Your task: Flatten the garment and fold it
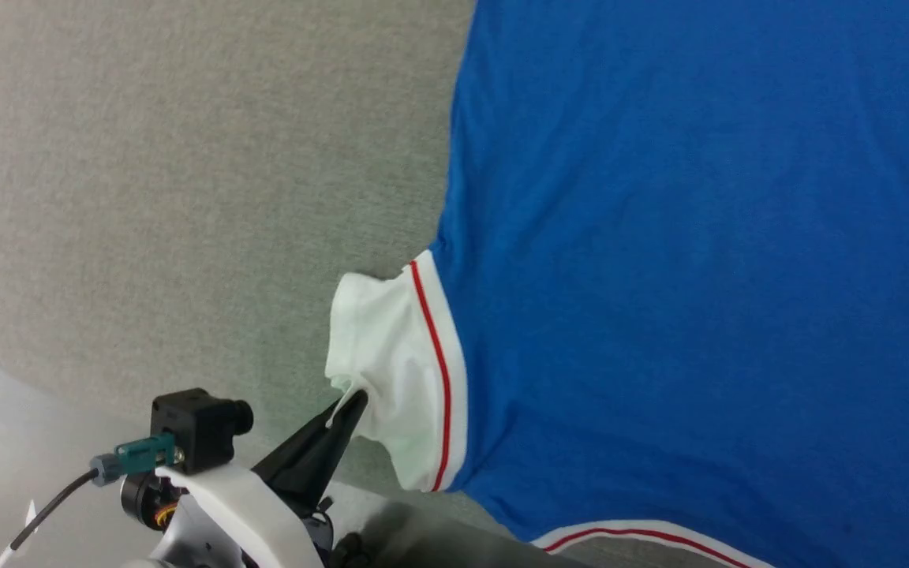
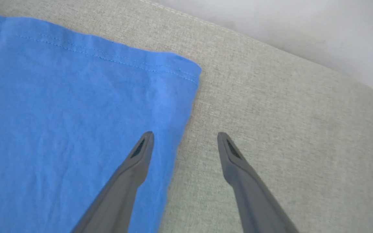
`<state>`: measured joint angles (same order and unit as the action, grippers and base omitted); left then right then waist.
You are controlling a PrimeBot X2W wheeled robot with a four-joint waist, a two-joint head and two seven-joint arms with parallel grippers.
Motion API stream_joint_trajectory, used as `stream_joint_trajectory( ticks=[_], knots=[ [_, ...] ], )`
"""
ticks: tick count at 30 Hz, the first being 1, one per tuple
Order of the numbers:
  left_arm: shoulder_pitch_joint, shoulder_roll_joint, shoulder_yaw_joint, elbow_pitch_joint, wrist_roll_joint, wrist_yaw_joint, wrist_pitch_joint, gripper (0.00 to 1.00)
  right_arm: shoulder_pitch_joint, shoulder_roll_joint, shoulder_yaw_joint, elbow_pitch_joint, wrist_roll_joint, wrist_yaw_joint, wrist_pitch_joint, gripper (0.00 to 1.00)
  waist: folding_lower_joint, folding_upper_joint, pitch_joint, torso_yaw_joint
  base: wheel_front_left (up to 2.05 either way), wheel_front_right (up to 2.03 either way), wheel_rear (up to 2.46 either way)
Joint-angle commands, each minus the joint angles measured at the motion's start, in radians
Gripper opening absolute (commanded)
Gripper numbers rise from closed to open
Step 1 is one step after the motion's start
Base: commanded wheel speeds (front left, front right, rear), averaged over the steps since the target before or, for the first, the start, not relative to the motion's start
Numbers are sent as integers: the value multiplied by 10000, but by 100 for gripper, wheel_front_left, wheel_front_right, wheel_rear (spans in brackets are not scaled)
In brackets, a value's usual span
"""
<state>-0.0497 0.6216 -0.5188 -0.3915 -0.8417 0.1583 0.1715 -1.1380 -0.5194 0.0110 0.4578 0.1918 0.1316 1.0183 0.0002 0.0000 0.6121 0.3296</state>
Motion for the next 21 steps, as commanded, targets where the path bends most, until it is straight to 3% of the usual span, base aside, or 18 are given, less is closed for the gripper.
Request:
stream_joint_trajectory(
  ticks=[1,11,12,13,21],
  knots=[
    [-159,-64,-33,40,104,-101,-90,0,-150,-53,1,94,-99,-9,-48,100,-2,0,795,801,0,0,0],
    [-412,-387,-106,517,-56,-307,-266,0,-573,-364,295,1590,-801,-9,-527,100,-2,0,975,1050,0,0,0],
    [-410,-410,-83,553,-100,-312,-291,0,-522,-369,377,1721,-786,-9,-462,94,-2,0,960,1036,0,0,0],
    [-414,-398,-75,596,-97,-315,-299,0,-460,-373,494,1805,-733,-9,-428,2,-2,0,946,1010,0,0,0],
    [-427,-360,8,777,-59,-230,-381,0,119,-679,992,2165,-272,-9,-977,0,-2,0,203,544,0,0,0]
  ],
)
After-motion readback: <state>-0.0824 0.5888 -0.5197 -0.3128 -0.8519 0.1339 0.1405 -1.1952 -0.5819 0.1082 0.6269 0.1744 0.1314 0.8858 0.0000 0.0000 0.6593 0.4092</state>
